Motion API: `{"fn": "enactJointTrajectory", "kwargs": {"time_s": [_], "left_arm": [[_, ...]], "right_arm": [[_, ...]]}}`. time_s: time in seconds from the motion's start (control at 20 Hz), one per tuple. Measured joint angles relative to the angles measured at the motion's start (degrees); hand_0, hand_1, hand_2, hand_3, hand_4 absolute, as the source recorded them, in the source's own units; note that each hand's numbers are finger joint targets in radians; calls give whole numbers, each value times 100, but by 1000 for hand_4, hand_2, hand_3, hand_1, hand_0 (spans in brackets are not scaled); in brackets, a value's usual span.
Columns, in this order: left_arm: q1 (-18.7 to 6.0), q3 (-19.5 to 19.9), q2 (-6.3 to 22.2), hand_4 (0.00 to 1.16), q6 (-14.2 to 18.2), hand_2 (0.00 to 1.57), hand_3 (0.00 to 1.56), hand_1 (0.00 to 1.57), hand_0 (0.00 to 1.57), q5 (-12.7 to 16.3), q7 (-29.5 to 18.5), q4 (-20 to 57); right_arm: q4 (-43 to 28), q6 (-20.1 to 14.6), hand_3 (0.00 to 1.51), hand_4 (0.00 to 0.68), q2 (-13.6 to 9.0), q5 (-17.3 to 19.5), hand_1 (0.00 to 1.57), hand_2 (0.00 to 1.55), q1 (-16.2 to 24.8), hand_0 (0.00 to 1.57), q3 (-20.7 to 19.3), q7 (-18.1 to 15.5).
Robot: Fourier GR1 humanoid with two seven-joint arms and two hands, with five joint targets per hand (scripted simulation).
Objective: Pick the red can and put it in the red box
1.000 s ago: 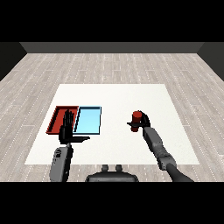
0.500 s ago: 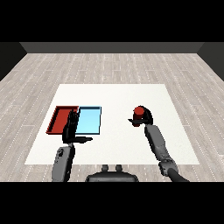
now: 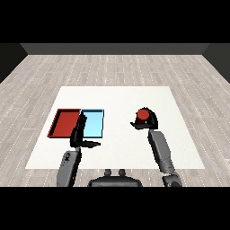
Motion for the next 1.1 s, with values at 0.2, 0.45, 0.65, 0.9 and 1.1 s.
{"fn": "enactJointTrajectory", "kwargs": {"time_s": [0.2, 0.45, 0.65, 0.9, 1.1], "left_arm": [[-100, -74, 14, 0, 31, 0, 0, 0, 0, 43, 83, 116], [-392, -758, -12, 0, 635, 0, 0, 0, 0, 84, 339, 325], [-632, -1090, -19, 0, 876, 0, 0, 0, 0, 251, 357, 620], [-893, -1491, -22, 0, 1217, 0, 0, 0, 0, 498, 225, 1175], [-749, -1546, -15, 0, 1122, 0, 0, 0, 0, 524, 318, 1127]], "right_arm": [[-517, -1049, 1387, 651, 333, -51, 1445, 1432, 132, 1445, 1053, 233], [-808, -2039, 1380, 650, 477, -224, 1451, 1425, 141, 1451, 2007, 343], [-902, -2389, 1398, 661, 515, -403, 1453, 1447, 276, 1453, 2370, 233], [-1212, -2614, 1391, 632, 531, -378, 1457, 1450, 262, 1457, 2540, 488], [-968, -2825, 1379, 634, 535, -610, 1457, 1448, 54, 1457, 2740, 352]]}}
